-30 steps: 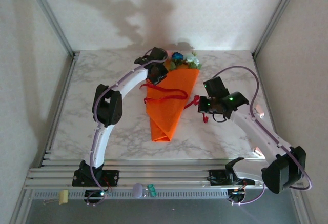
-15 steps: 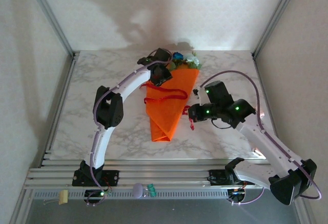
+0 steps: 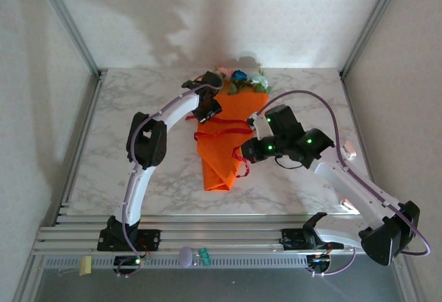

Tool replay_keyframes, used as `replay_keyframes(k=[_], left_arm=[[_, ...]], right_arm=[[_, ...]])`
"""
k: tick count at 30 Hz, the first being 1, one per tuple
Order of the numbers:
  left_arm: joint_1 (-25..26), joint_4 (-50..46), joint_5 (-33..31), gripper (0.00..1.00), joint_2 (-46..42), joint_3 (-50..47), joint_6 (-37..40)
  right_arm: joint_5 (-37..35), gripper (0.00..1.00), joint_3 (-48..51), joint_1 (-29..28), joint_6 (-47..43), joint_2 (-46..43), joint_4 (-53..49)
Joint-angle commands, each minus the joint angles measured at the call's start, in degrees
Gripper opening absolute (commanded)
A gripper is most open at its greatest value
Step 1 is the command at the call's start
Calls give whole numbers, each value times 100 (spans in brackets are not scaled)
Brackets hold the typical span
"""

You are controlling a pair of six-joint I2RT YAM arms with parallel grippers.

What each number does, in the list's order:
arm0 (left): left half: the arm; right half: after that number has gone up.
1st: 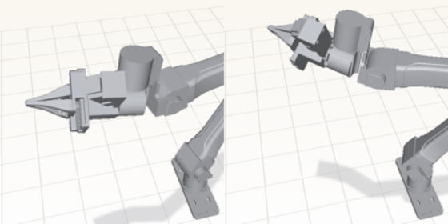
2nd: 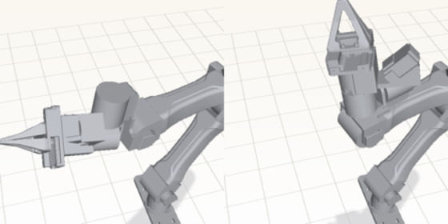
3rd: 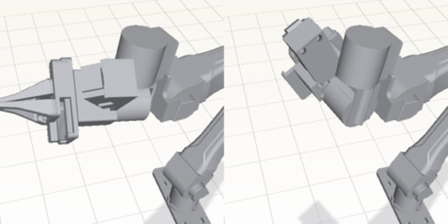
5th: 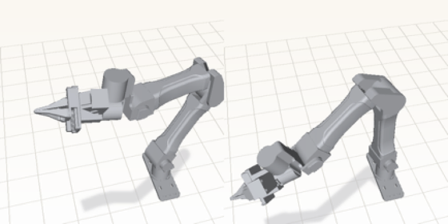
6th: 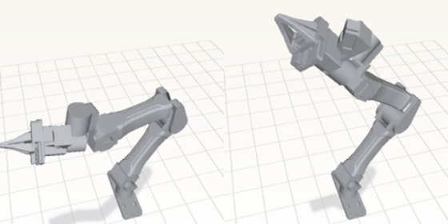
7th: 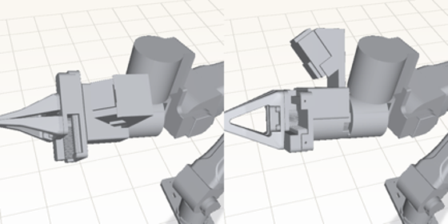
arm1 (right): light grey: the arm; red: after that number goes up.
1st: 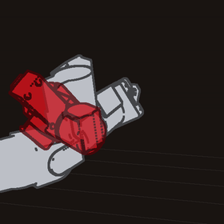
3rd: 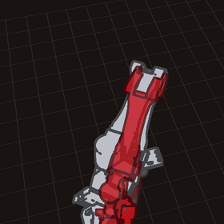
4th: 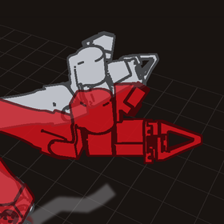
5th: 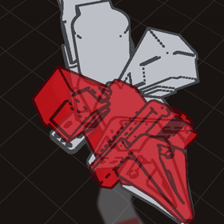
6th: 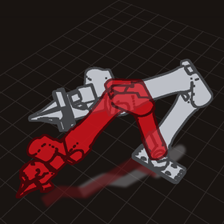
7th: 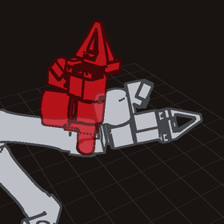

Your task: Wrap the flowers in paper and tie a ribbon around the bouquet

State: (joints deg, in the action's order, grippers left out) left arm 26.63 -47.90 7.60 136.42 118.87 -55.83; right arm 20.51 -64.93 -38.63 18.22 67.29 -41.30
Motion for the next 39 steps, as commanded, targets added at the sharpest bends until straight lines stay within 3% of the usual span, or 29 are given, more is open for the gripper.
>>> replay_keyframes(k=[1,6,11,13,22,26,36,39], left_arm=[[23,-215,-270,49,212,236,-198],[18,-304,-338,40,461,398,-161],[28,-197,-318,15,407,422,-154],[35,-179,-380,10,286,426,-156],[44,-141,-336,14,-88,361,-52],[36,-60,-207,21,-64,330,-42],[27,-44,-197,23,-45,336,-42],[23,-34,-240,28,-72,355,-33]], right_arm=[[-161,0,-55,-75,26,-49,107],[-203,0,-24,-78,48,-49,146],[-241,0,-20,-89,45,-31,132],[-265,0,-20,-88,34,-32,114],[-545,0,15,-83,59,-22,61],[-660,0,-29,-84,83,-22,59],[-751,0,41,-84,117,-95,17],[-745,0,42,-83,120,-76,40]])
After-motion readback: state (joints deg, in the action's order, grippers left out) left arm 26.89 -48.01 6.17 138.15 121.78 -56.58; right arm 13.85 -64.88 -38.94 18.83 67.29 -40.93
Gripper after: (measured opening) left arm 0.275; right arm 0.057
